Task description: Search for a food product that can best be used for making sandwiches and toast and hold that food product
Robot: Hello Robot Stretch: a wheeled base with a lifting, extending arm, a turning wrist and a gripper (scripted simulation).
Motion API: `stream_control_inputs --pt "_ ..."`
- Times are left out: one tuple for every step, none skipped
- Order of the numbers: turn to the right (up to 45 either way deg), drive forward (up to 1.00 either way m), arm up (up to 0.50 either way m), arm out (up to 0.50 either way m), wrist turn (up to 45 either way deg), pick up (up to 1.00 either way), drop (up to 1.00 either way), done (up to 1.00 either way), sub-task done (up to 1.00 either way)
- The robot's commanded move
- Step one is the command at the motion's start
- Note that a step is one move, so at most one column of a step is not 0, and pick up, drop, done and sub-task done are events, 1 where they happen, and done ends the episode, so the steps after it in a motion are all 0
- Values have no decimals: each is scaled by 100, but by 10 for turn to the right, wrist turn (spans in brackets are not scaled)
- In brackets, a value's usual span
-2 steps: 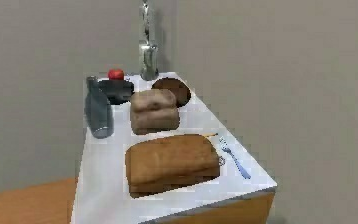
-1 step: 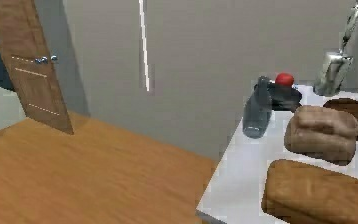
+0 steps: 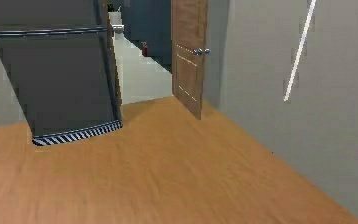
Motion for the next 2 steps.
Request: stream_control_inputs --pt "450 0 0 0 0 0 0 0 0" --pt "390 0 0 0 0 0 0 0 0"
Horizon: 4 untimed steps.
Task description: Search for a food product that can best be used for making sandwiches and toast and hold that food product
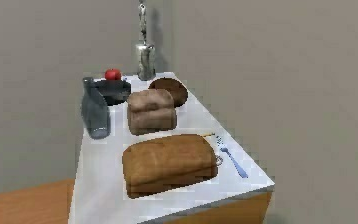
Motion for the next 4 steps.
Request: stream_control_inputs --pt "0 15 0 0 0 0 0 0 0" --pt "-450 0 0 0 0 0 0 0 0" --pt "-390 0 0 0 0 0 0 0 0" --pt "-90 0 0 0 0 0 0 0 0"
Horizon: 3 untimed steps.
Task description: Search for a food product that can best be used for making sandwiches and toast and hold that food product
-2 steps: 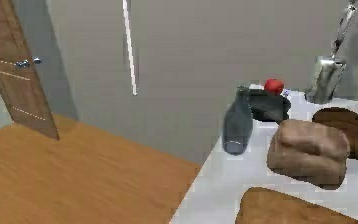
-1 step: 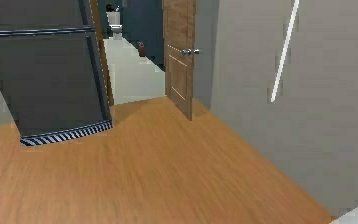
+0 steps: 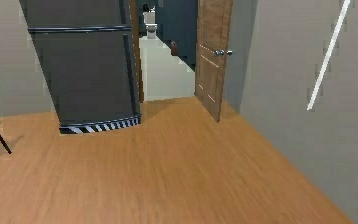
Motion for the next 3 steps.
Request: stream_control_inputs --pt "0 0 50 0 0 0 0 0 0" --pt "0 0 38 0 0 0 0 0 0" --pt "0 0 0 0 450 0 0 0 0"
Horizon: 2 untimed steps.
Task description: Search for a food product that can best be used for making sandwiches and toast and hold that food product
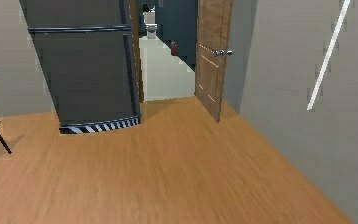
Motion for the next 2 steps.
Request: stream_control_inputs --pt "0 0 0 0 450 0 0 0 0" --pt "0 0 0 0 450 0 0 0 0"
